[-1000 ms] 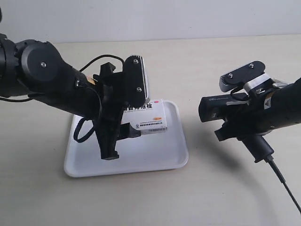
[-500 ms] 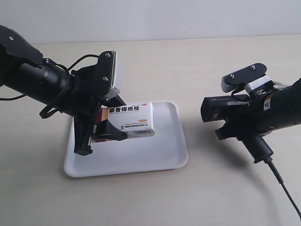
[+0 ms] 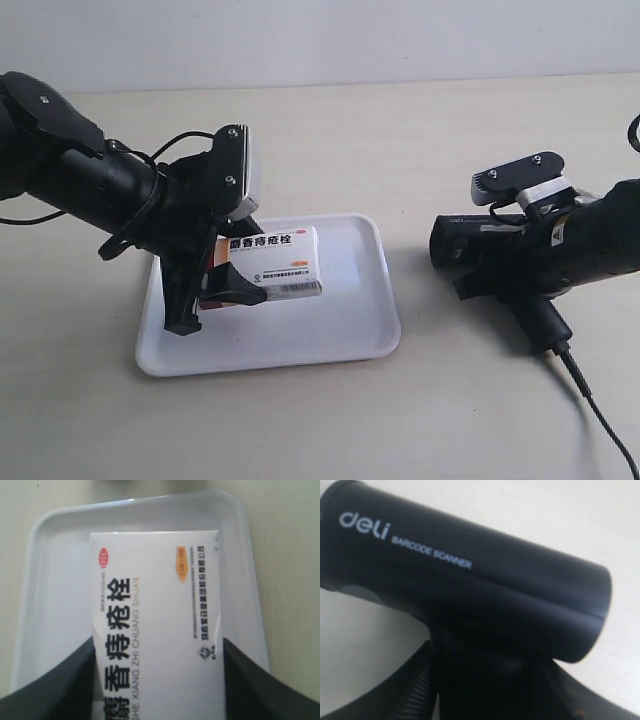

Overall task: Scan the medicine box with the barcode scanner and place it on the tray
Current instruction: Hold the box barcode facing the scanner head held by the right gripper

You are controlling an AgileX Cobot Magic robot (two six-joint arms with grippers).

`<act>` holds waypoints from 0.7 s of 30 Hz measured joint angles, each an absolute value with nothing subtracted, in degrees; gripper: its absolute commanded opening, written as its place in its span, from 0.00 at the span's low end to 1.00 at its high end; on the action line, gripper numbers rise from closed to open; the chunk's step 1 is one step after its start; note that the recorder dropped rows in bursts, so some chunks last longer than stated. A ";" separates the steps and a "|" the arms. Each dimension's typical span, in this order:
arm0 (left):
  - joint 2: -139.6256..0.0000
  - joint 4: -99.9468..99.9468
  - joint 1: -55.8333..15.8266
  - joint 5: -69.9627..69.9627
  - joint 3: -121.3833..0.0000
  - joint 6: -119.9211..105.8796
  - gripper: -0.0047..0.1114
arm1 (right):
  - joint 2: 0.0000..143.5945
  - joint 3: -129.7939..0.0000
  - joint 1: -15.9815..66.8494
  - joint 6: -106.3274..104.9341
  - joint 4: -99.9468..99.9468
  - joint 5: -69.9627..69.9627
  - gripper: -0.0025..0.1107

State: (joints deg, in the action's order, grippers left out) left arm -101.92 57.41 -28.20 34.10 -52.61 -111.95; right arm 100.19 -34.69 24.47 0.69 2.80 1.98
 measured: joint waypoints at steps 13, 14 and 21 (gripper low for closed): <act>-102.35 57.41 -28.20 34.07 -52.61 -111.95 0.04 | 100.19 -34.69 24.47 5.85 2.80 1.55 0.69; -102.35 57.41 -28.20 34.07 -52.61 -111.95 0.04 | 100.19 -34.69 24.47 6.42 2.80 1.44 0.69; -102.35 57.41 -28.20 33.97 -52.61 -111.95 0.04 | 98.05 -34.69 24.47 10.54 2.80 2.06 0.64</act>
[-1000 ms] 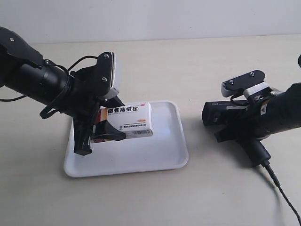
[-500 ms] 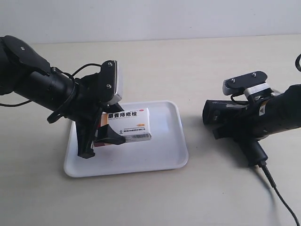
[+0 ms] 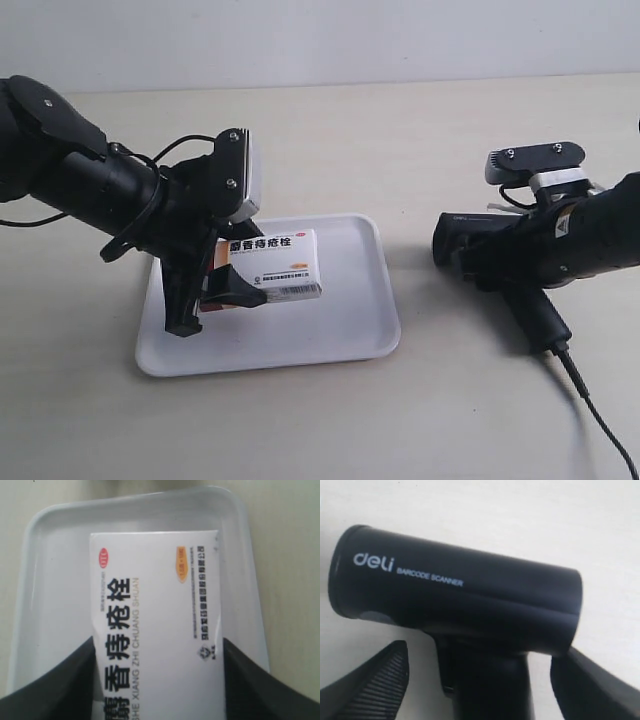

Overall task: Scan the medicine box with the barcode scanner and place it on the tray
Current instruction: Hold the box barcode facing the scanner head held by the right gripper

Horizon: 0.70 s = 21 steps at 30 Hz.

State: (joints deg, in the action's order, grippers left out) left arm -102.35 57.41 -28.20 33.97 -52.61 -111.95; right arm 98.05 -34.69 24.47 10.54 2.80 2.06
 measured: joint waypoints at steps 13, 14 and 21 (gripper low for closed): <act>-102.35 57.41 -28.20 33.97 -52.61 -111.95 0.04 | 101.10 -34.69 24.47 11.13 2.80 0.87 0.38; -102.35 57.41 -28.20 33.97 -52.61 -111.95 0.04 | 101.10 -34.69 24.47 11.13 2.80 0.85 0.33; -102.35 57.41 -28.20 33.97 -52.61 -111.95 0.04 | 101.19 -34.69 24.47 10.71 2.94 0.72 0.09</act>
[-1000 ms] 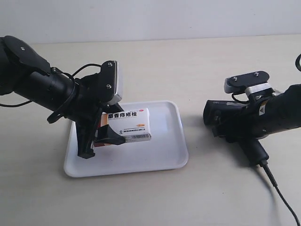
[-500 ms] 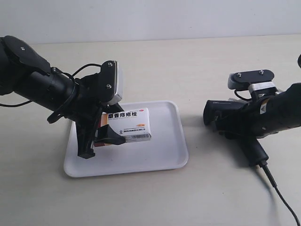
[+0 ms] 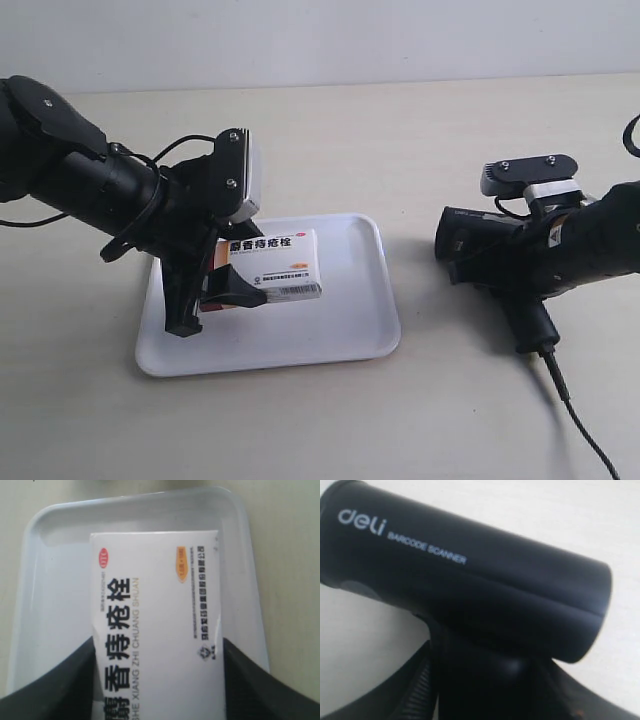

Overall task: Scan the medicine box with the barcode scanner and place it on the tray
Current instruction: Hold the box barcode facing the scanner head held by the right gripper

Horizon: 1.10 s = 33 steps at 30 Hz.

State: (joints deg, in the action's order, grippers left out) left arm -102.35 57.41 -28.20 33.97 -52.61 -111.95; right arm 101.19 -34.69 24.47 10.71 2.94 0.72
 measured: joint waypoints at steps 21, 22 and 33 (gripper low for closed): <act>-102.35 52.93 -28.20 35.98 -52.61 -119.28 0.04 | 87.40 -30.29 29.10 3.02 4.37 10.76 0.02; -102.35 53.06 -28.20 36.26 -52.61 -119.49 0.04 | 87.40 -30.29 29.10 3.02 4.37 10.76 0.02; -102.10 55.25 -25.44 37.47 -52.61 -119.87 0.04 | 87.40 -30.29 29.22 3.02 4.81 11.58 0.02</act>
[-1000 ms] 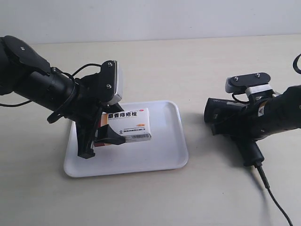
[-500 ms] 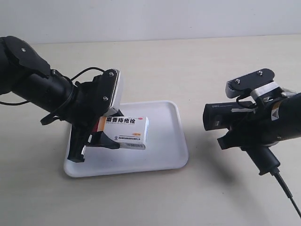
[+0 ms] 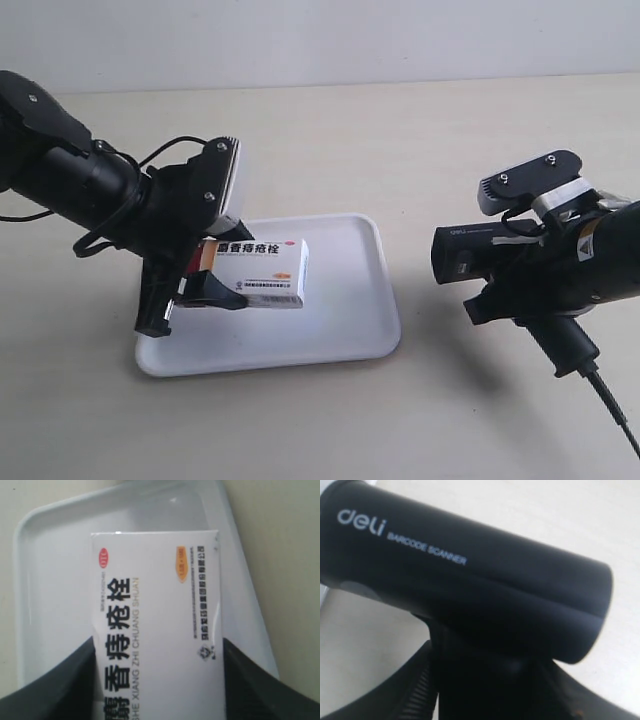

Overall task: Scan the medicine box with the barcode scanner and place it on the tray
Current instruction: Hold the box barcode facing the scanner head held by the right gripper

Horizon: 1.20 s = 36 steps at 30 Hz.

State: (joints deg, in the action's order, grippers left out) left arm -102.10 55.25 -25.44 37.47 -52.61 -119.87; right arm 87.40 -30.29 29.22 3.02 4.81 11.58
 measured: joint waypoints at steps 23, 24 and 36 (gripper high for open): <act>-100.24 56.75 -24.69 40.89 -52.61 -119.91 0.04 | 87.30 -30.29 29.22 2.96 4.81 11.42 0.02; -100.24 56.75 -24.69 40.73 -52.61 -119.91 0.04 | 87.30 -30.04 29.22 2.96 4.81 11.30 0.02; -100.24 56.75 -24.69 38.58 -52.61 -119.91 0.04 | 85.51 -28.94 29.22 2.89 4.19 12.80 0.02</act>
